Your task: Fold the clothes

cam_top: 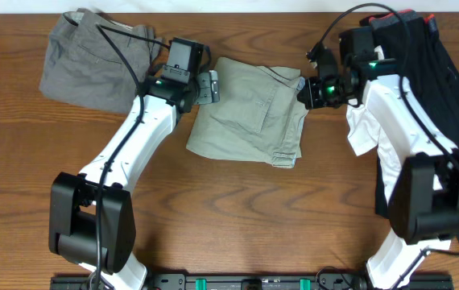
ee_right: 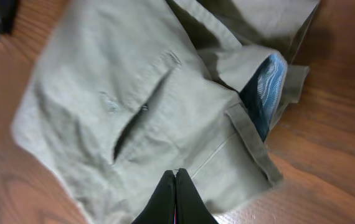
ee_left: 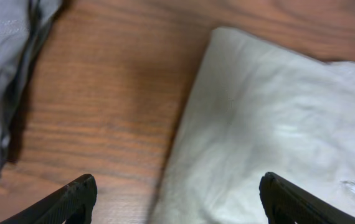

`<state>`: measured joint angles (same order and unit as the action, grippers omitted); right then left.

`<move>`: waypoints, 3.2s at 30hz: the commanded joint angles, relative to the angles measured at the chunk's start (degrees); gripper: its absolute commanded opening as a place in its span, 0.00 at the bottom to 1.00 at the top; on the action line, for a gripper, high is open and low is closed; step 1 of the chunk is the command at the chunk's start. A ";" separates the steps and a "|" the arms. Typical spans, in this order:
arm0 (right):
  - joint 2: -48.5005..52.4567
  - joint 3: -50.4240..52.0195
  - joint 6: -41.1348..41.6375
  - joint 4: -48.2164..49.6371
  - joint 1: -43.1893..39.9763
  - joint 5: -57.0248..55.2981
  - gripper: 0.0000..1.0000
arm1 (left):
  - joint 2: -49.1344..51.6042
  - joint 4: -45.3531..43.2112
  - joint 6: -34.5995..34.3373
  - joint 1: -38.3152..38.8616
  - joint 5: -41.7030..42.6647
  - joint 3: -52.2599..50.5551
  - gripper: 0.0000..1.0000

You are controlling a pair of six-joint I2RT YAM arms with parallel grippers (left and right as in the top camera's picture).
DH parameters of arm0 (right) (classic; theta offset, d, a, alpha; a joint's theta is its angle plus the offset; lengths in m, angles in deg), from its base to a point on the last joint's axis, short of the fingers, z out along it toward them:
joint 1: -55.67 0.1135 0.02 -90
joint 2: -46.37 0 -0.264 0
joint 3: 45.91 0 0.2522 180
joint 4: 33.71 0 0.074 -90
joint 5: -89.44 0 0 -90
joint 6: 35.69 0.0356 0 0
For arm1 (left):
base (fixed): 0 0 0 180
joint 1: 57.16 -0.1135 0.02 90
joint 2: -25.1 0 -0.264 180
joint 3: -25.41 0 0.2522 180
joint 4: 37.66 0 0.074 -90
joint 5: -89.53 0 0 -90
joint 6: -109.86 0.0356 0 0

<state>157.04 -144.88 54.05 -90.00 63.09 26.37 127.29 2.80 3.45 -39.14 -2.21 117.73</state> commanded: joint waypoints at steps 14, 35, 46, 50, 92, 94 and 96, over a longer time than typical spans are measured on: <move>12.48 0.70 0.35 8.09 -2.64 -3.72 0.01 | -2.01 0.50 -0.13 0.72 -0.26 1.29 0.85; -3.56 -4.50 -0.48 2.60 -6.01 -0.52 0.69 | -1.95 0.00 6.03 7.91 -0.22 1.29 0.85; -7.91 -3.80 0.37 -2.01 -9.62 -2.97 0.07 | -1.77 13.70 -4.57 9.55 -0.22 -1.14 0.27; -7.89 -3.76 0.39 -1.95 -9.49 -2.95 0.02 | -1.42 15.50 -4.74 9.55 0.39 -2.75 0.23; -7.89 -3.61 -0.72 -4.68 -9.29 -6.19 0.09 | 12.17 -0.59 12.68 -7.48 4.07 0.42 0.23; -7.89 -3.61 -0.70 -4.48 -9.29 -6.16 0.18 | 9.79 0.44 14.86 -6.36 4.04 1.03 0.35; -7.89 -3.61 -0.70 -4.28 -9.29 -6.16 0.27 | 6.82 0.68 16.52 -4.96 4.04 1.03 0.48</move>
<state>148.76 -148.94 53.97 -94.39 53.60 20.41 139.00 2.99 16.15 -45.87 2.56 116.57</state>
